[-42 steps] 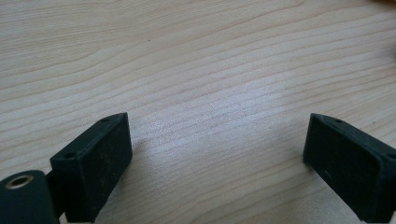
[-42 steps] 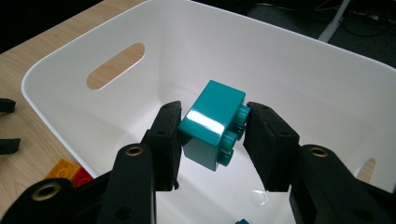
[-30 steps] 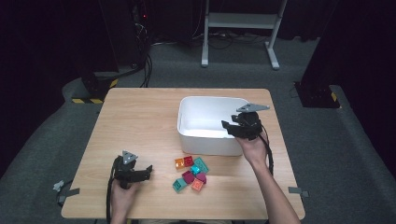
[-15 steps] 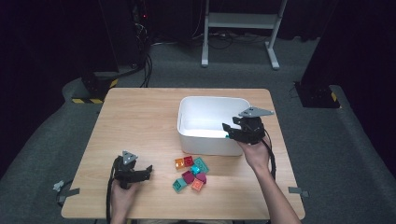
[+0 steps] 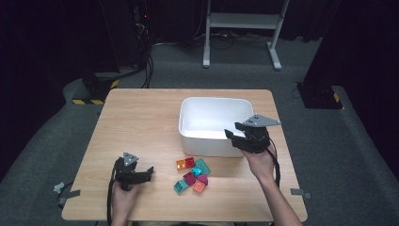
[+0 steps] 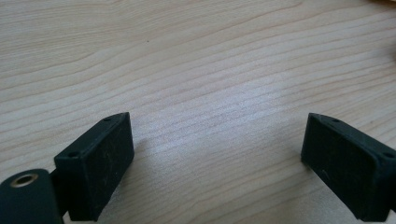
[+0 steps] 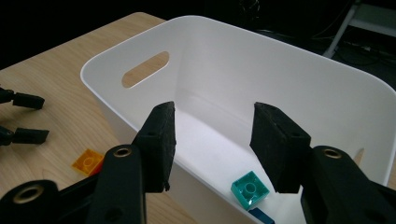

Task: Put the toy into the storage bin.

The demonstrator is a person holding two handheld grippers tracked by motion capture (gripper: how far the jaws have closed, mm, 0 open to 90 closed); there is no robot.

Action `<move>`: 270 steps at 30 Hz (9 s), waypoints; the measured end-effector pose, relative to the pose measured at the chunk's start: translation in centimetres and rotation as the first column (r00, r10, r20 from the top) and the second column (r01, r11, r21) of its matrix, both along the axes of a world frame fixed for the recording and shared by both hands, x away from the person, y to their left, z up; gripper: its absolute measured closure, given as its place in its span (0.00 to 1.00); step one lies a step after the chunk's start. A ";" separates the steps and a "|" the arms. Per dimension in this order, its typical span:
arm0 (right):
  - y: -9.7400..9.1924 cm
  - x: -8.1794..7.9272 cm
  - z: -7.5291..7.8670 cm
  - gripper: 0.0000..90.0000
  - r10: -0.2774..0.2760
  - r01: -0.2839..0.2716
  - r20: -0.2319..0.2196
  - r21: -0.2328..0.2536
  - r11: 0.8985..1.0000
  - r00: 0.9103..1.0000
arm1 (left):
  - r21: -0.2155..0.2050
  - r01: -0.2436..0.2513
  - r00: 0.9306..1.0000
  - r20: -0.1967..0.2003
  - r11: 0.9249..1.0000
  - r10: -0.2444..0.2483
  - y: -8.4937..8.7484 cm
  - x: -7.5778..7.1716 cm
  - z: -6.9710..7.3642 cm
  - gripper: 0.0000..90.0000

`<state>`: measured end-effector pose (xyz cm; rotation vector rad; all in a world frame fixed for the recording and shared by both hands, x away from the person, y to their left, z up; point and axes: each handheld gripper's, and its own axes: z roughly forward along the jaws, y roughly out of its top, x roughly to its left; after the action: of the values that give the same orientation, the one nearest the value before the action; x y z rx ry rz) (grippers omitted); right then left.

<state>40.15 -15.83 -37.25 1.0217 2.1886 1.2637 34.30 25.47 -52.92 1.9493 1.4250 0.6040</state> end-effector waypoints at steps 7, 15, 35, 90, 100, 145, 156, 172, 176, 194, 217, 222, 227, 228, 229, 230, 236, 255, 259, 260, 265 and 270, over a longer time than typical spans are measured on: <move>-0.1 -0.9 -0.3 0.56 0.015 -0.015 0.006 -0.006 1.000 1.000 | 0.002 0.002 1.000 -0.001 1.000 -0.002 0.0 0.0 0.0 0.10; -0.3 -1.8 -0.8 0.56 0.019 -0.019 0.006 0.006 1.000 1.000 | 0.002 0.003 1.000 0.000 1.000 -0.003 0.0 0.0 0.0 0.11; 1.1 -3.9 -4.7 0.56 0.049 -0.049 -0.008 0.024 0.999 0.999 | 0.002 0.003 1.000 0.001 1.000 -0.003 0.0 -0.1 0.0 0.11; 5.9 -6.1 -13.7 0.57 0.234 -0.231 -0.180 0.038 0.972 0.955 | 0.006 0.003 1.000 -0.001 1.000 -0.003 0.0 -0.1 0.0 0.11; 6.2 -5.9 -14.0 0.62 0.245 -0.245 -0.194 0.026 0.969 0.950 | 0.006 0.003 1.000 0.000 1.000 -0.003 0.0 -0.1 0.0 0.11; 7.1 -5.4 -13.9 0.61 0.250 -0.256 -0.177 -0.009 0.967 0.952 | 0.005 0.002 1.000 0.000 1.000 -0.002 0.0 -0.1 0.0 0.11; 7.4 -5.2 -14.1 0.63 0.249 -0.258 -0.178 -0.030 0.966 0.952 | 0.006 0.003 1.000 0.000 1.000 -0.003 0.0 -0.1 0.0 0.11; 6.6 -5.6 -13.9 0.63 0.241 -0.249 -0.164 -0.030 0.968 0.956 | 0.006 0.003 1.000 0.000 1.000 -0.003 0.0 -0.1 0.0 0.11; 6.2 -5.7 -13.7 0.63 0.238 -0.245 -0.159 -0.029 0.969 0.958 | 0.006 0.003 1.000 0.000 1.000 -0.003 0.0 -0.1 0.0 0.11; 4.7 -5.9 -13.3 0.63 0.211 -0.217 -0.154 -0.022 0.976 0.965 | 0.006 0.003 1.000 -0.001 1.000 -0.003 0.0 -0.1 0.0 0.11; 3.0 -5.9 -12.8 0.64 0.172 -0.175 -0.134 -0.012 0.984 0.976 | 0.006 0.003 1.000 0.000 1.000 -0.003 0.0 -0.1 0.0 0.11; 2.6 -5.9 -12.3 0.64 0.167 -0.171 -0.129 -0.015 0.985 0.977 | 0.006 0.003 1.000 0.000 1.000 -0.003 0.0 -0.1 0.0 0.11; 2.2 -5.9 -11.6 0.64 0.162 -0.164 -0.118 -0.013 0.986 0.980 | 0.005 0.002 1.000 0.000 1.000 -0.002 0.0 -0.1 0.0 0.11; 2.0 -5.9 -11.5 0.64 0.158 -0.160 -0.116 -0.010 0.987 0.981 | 0.005 0.002 1.000 0.000 1.000 -0.002 0.0 -0.1 0.0 0.11; 1.9 -5.9 -11.3 0.64 0.155 -0.157 -0.116 -0.006 0.988 0.981 | 0.005 0.002 1.000 0.000 1.000 -0.002 0.0 -0.1 0.0 0.11; 1.8 -5.9 -11.1 0.64 0.152 -0.154 -0.113 -0.003 0.988 0.982 | 0.005 0.002 1.000 0.000 1.000 -0.002 0.0 -0.1 0.0 0.11; 1.1 -5.7 -10.2 0.64 0.140 -0.141 -0.096 -0.002 0.990 0.986 | 0.005 0.001 1.000 0.001 1.000 -0.001 0.0 -0.1 0.0 0.11; -0.5 -5.4 -4.9 0.64 0.137 -0.136 -0.039 0.020 0.990 0.990 | 0.000 -0.002 1.000 0.003 1.000 0.002 0.0 0.0 0.0 0.12; -0.6 -5.2 -4.1 0.64 0.138 -0.137 -0.030 0.031 0.990 0.990 | 0.000 -0.002 1.000 0.003 1.000 0.002 -0.1 0.0 0.0 0.12; -0.6 -5.2 -3.9 0.64 0.137 -0.136 -0.029 0.036 0.990 0.990 | 0.000 -0.001 1.000 0.003 1.000 0.001 -0.1 0.0 0.0 0.12; -0.7 -4.8 -2.2 0.64 0.144 -0.144 -0.012 0.041 0.989 0.989 | 0.001 -0.001 1.000 0.003 1.000 0.001 0.0 0.0 0.0 0.12; -1.1 -4.0 -0.4 0.64 0.136 -0.135 -0.009 0.067 0.989 0.991 | 0.000 -0.001 1.000 0.003 1.000 0.001 -0.1 0.0 0.0 0.12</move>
<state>36.20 -16.89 -37.60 0.9220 2.2733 1.4013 34.27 25.42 -52.91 1.9470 1.4246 0.6071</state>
